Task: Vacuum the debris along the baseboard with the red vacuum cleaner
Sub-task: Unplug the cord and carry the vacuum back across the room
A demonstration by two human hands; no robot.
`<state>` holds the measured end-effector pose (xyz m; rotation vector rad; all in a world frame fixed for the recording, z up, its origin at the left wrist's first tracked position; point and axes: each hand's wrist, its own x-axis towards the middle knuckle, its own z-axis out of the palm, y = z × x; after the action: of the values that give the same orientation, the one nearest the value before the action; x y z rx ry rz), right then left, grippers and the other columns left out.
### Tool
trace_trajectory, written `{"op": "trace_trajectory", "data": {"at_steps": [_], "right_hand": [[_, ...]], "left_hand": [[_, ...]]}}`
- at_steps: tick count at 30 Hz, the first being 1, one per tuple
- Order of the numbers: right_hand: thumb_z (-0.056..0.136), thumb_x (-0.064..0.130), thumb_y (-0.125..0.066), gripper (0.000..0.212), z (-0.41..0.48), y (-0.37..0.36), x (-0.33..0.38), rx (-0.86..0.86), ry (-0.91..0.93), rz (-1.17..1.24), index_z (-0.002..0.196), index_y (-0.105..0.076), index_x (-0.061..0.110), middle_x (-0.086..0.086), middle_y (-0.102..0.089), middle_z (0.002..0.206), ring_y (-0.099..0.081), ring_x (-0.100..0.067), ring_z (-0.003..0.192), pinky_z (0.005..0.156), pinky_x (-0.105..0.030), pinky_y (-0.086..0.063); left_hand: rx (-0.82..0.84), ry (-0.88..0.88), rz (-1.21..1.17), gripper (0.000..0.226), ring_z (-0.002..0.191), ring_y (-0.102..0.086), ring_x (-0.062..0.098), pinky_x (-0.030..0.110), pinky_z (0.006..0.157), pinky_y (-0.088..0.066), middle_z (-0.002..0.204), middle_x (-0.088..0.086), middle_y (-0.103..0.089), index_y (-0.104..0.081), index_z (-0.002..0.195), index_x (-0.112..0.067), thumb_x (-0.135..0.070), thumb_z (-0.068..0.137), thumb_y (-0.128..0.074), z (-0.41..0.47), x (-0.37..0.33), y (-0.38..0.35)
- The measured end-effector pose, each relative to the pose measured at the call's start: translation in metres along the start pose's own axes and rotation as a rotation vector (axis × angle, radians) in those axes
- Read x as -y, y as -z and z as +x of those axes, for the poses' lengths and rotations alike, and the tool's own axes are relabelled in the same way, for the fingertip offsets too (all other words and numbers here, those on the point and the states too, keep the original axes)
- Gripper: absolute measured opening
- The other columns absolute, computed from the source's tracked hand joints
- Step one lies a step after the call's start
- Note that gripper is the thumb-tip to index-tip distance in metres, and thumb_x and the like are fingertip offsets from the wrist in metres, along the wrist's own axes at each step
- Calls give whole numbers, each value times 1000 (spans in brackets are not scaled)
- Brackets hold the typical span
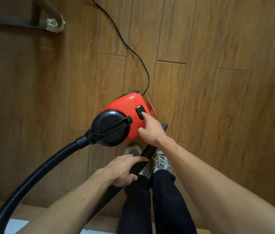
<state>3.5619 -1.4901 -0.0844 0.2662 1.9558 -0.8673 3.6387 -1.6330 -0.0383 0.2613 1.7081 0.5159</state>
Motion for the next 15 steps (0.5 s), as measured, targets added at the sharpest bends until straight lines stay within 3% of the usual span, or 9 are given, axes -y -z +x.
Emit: {"op": "trace_trajectory", "data": {"at_steps": [3, 6, 9, 11, 13, 15], "right_hand": [[86, 12, -59, 62, -22, -12, -38, -153, -72, 84, 146, -44, 16, -11, -48, 145, -44, -29, 134, 113, -41, -35], [88, 21, -63, 64, -42, -27, -71, -91, -235, 152, 148, -40, 22, -12, -48, 140, -47, -30, 130, 110, -44, -39], [91, 24, -65, 61, -57, -35, -89, -66, -269, 321, 147, -41, 26, -10, -53, 134, -51, -25, 125, 108, -42, -43], [94, 24, -65, 60, -62, -34, -92, -12, -297, 496, 148, -38, 30, -6, -61, 116, -59, -20, 107, 94, -38, -52], [95, 19, -66, 61, -63, -29, -92, 73, -329, 668, 147, -36, 33, -2, -63, 103, -62, -18, 95, 83, -35, -55], [93, 10, -69, 68, -62, -22, -93, 121, -336, 743, 147, -35, 32, -6, -65, 105, -64, -19, 100, 84, -36, -56]], "left_hand": [[-10, 4, 3, 72, 131, -43, 21, 36, 109, -36, 133, -1, -49, -27, 149, -44, -31, 90, -65, 1, 3, -7], [-16, -1, -8, 72, 127, -45, 20, 37, 108, -37, 128, -4, -50, -27, 148, -47, -32, 90, -66, 0, 2, -9], [-21, -10, -7, 72, 124, -47, 19, 39, 106, -38, 125, -5, -50, -27, 148, -48, -32, 89, -66, -2, -1, -10], [-30, -12, -16, 73, 123, -48, 19, 40, 106, -39, 127, -5, -50, -27, 148, -47, -32, 89, -66, -4, -3, -11], [-41, -16, -20, 72, 122, -49, 19, 39, 105, -40, 126, -4, -51, -27, 148, -47, -33, 89, -67, -4, -5, -13], [-58, -16, -35, 72, 123, -49, 19, 38, 105, -39, 126, -5, -52, -28, 147, -48, -34, 88, -67, -3, -6, -14]]}}
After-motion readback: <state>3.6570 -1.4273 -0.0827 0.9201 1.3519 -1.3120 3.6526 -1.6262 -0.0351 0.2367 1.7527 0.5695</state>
